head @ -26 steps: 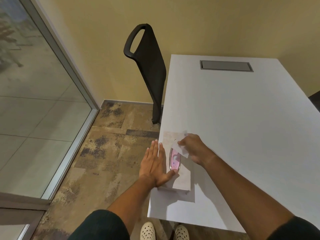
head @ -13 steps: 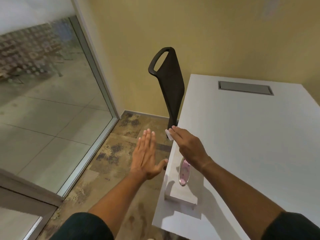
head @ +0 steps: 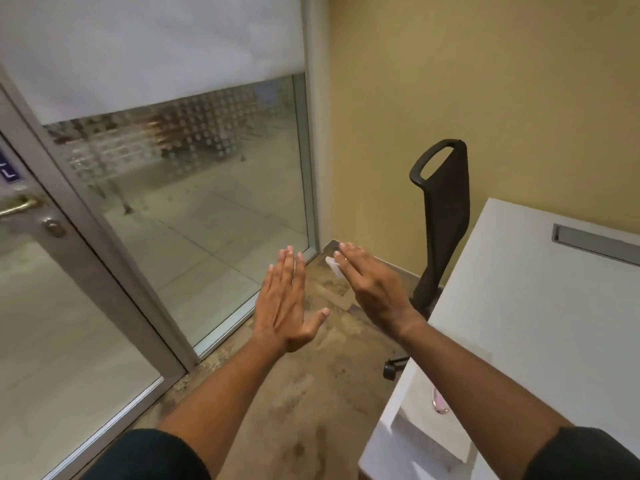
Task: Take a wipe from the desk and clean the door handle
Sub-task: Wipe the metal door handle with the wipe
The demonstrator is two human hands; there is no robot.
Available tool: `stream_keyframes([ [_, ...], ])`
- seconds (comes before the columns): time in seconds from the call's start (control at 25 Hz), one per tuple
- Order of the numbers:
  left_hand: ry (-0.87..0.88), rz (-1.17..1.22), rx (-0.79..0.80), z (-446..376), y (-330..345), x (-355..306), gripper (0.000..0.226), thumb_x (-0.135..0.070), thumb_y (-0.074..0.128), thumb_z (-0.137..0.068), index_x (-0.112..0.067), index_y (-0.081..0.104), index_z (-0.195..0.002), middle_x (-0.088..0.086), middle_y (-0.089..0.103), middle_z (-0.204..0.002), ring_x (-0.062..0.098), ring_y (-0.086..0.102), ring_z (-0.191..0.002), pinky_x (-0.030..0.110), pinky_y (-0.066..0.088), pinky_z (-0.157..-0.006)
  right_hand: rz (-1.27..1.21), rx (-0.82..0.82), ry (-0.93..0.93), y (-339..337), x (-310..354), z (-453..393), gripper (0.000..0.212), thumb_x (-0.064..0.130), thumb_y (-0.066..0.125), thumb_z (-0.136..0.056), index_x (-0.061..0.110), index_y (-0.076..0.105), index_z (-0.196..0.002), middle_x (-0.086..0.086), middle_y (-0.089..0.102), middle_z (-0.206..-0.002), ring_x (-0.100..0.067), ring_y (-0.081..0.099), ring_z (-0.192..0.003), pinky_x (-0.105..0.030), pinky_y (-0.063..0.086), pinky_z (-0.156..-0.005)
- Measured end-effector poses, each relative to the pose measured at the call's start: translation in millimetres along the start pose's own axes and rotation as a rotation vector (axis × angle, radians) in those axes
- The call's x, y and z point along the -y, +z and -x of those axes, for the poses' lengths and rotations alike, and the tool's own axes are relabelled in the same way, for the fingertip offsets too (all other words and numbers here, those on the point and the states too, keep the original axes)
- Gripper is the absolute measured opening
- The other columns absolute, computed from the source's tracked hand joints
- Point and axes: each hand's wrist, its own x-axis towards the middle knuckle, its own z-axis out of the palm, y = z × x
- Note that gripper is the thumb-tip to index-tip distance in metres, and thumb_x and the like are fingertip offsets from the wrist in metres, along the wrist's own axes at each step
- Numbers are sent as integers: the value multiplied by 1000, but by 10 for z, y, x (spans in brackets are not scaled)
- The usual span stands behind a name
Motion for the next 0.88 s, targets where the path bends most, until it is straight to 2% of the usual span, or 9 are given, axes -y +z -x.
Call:
stream_keyframes([
  [0.08,-59,-17,-48,132,-105,338,106,-77,16,-84,-8,-25,-154,16,-30,-162,27,-28,-151,44,-6,-126,-32,-24,-58,84,273,-259,37,-6,48,-90,-7,60,-125,-28,62,-126,-39,63,-115,-44,53,-97],
  [0.12,-87,-25,-66,192,-160,509,106,-76,20,-85,-8,-23,-155,16,-27,-163,27,-26,-152,45,-6,-126,-38,-37,-78,126,416,-390,37,-5,46,-90,-8,61,-124,-28,63,-125,-39,63,-114,-44,53,-97],
  [0.24,-171,-53,-109,410,-328,1077,107,-76,21,-86,-6,-17,-157,17,-23,-164,28,-23,-153,45,-5,-126,-77,-77,-130,266,924,-799,38,-10,63,-84,-8,62,-122,-28,63,-123,-40,64,-112,-45,54,-96],
  [0.32,-216,-75,-123,570,-445,1468,107,-77,19,-86,-5,-16,-157,17,-22,-165,29,-22,-153,45,-5,-126,-104,-90,-182,371,1288,-1069,39,-9,67,-82,-8,62,-121,-28,63,-123,-40,64,-112,-44,53,-96],
  [0.56,-361,-157,-133,1102,-770,2679,108,-77,13,-82,-5,-18,-157,17,-24,-164,29,-23,-153,45,-3,-126,-195,-145,-296,763,2428,-1900,38,-8,61,-85,-8,61,-123,-27,62,-126,-40,62,-116,-45,52,-97],
  [0.68,-431,-188,-147,1321,-947,3215,108,-76,12,-82,-5,-20,-156,17,-27,-163,29,-25,-152,44,-5,-126,-220,-198,-359,928,2913,-2281,37,-4,46,-90,-8,62,-122,-26,63,-124,-39,63,-114,-43,52,-98],
  [0.88,-520,-213,-200,1466,-1112,3916,107,-71,34,-90,-5,-14,-158,18,-24,-164,29,-23,-153,45,-4,-126,-300,-271,-418,1256,3552,-2879,38,1,40,-91,-8,64,-119,-25,66,-120,-37,66,-110,-42,52,-97],
])
